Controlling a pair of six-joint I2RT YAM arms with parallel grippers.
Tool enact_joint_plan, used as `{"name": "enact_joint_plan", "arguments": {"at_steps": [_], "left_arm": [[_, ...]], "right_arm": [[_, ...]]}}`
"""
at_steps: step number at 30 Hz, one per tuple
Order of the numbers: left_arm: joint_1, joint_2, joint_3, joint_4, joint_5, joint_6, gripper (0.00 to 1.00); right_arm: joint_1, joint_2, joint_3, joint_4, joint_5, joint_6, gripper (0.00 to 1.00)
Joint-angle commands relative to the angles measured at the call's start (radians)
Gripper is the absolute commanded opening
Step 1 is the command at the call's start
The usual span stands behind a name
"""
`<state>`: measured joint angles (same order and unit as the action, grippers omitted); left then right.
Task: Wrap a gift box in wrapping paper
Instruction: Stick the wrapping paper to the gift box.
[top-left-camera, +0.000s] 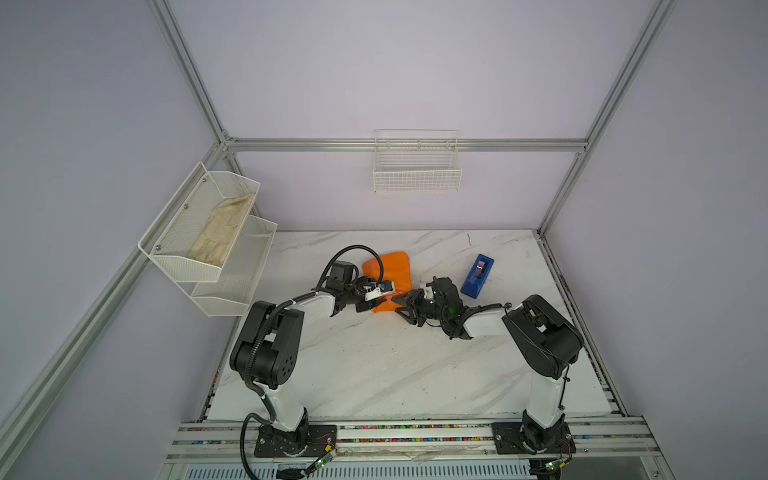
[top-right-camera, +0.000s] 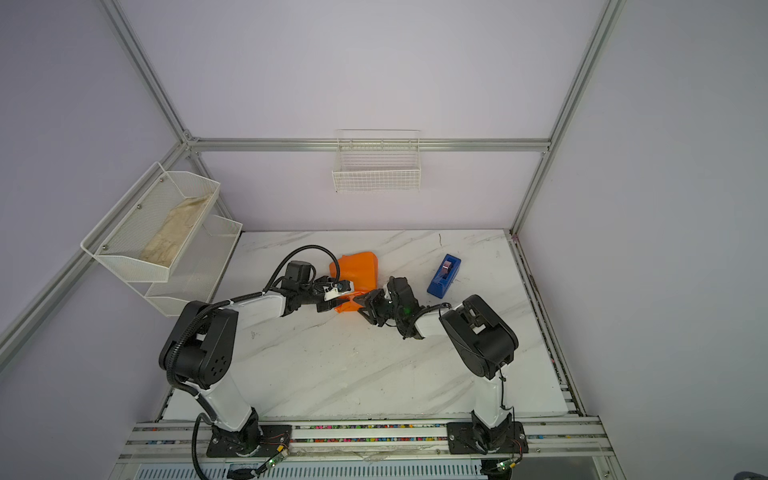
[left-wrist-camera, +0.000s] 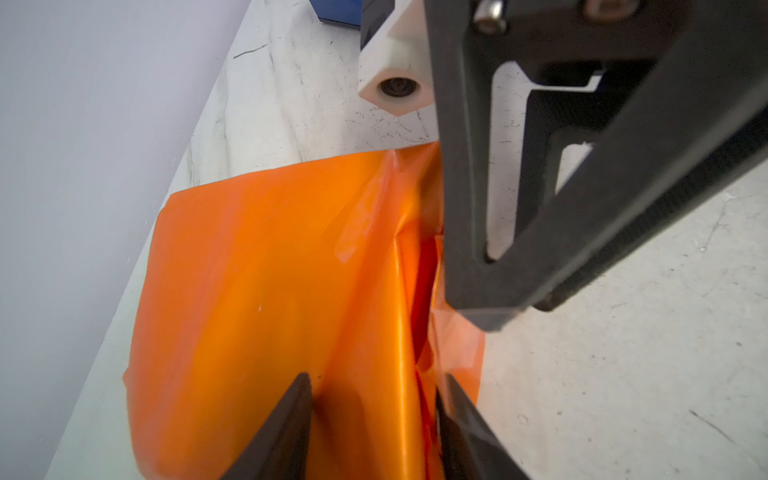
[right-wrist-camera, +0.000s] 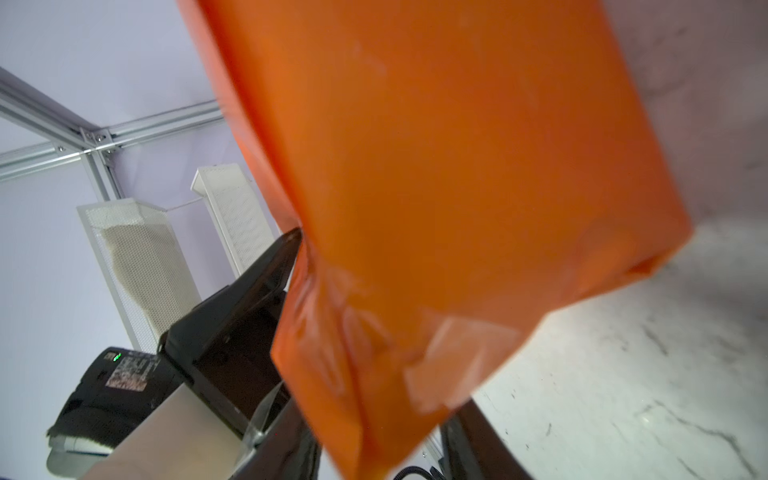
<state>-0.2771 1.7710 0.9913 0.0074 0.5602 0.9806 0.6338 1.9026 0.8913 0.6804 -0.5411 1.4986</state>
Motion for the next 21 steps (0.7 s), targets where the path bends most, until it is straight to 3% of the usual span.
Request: {"name": "enact_joint_plan", "arguments": {"at_steps": [1,5,9,21], "left_arm": [[0.003,0.038,-0.014,-0.167,-0.065,-0.01,0.48],[0.003,0.033,-0.015,-0.169,-0.065,-0.008,0.48],[0.003,0.036,-0.014,-0.17,-0.065,-0.008,0.48],[0.003,0.035,-0.015,-0.17,-0.065,-0.008,0.48]], "right_arm": [[0.0,-0.006,-0.009,0.031,-0.001,0.052,0.31],[0.006,0.029,0.015,0.063,-0.014,0.058,0.1],[0.006,0.047,0.052,0.073,-0.022,0.053,0.02],[0.006,0.07,0.162,0.013,-0.038,0.01,0.0]]}}
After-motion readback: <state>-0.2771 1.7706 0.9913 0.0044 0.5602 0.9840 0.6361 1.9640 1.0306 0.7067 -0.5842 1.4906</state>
